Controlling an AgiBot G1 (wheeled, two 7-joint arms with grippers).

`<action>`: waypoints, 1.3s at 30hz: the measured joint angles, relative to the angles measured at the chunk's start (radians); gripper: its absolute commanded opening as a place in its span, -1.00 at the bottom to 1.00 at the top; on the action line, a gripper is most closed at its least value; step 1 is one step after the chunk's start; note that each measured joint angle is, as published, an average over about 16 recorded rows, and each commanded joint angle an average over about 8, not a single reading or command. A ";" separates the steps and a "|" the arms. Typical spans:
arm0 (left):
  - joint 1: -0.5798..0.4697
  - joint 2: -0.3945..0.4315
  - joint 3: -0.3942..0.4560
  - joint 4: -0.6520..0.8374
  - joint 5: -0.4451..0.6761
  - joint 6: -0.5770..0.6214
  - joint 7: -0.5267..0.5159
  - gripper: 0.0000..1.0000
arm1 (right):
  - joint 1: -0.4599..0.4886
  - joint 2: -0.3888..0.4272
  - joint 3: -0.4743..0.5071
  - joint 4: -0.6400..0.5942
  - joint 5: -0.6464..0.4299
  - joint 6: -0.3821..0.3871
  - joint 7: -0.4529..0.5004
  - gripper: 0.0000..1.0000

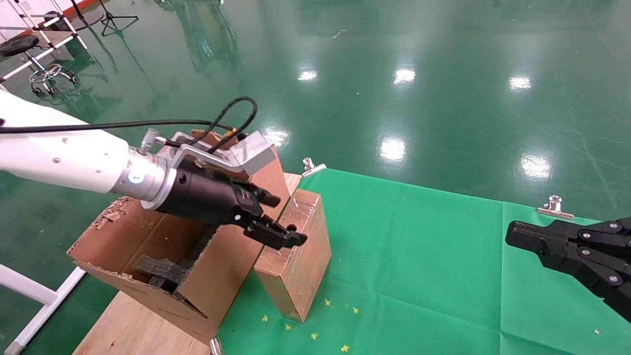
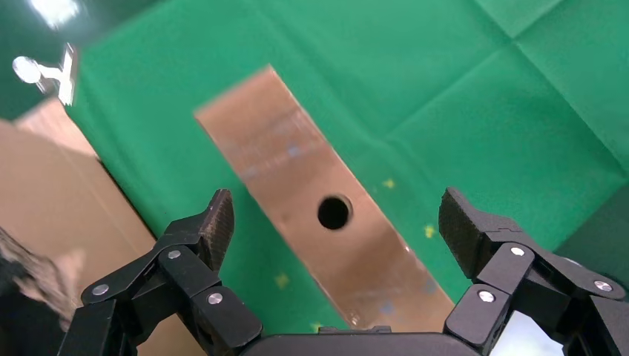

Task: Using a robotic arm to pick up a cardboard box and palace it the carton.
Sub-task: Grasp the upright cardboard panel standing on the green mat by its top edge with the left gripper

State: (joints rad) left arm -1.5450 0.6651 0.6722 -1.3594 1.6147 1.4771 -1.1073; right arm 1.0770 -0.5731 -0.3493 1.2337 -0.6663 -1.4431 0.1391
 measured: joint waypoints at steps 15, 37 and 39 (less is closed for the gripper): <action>-0.039 0.069 0.095 -0.001 0.093 0.039 -0.136 1.00 | 0.000 0.000 0.000 0.000 0.000 0.000 0.000 -1.00; -0.045 0.087 0.120 -0.001 0.115 0.036 -0.134 -1.00 | 0.000 0.000 0.000 0.000 0.000 0.000 0.000 1.00; -0.045 0.086 0.119 -0.001 0.114 0.036 -0.134 -1.00 | 0.000 0.000 0.000 0.000 0.000 0.000 0.000 1.00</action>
State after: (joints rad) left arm -1.5897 0.7511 0.7911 -1.3606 1.7285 1.5126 -1.2418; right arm 1.0767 -0.5730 -0.3492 1.2334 -0.6662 -1.4429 0.1391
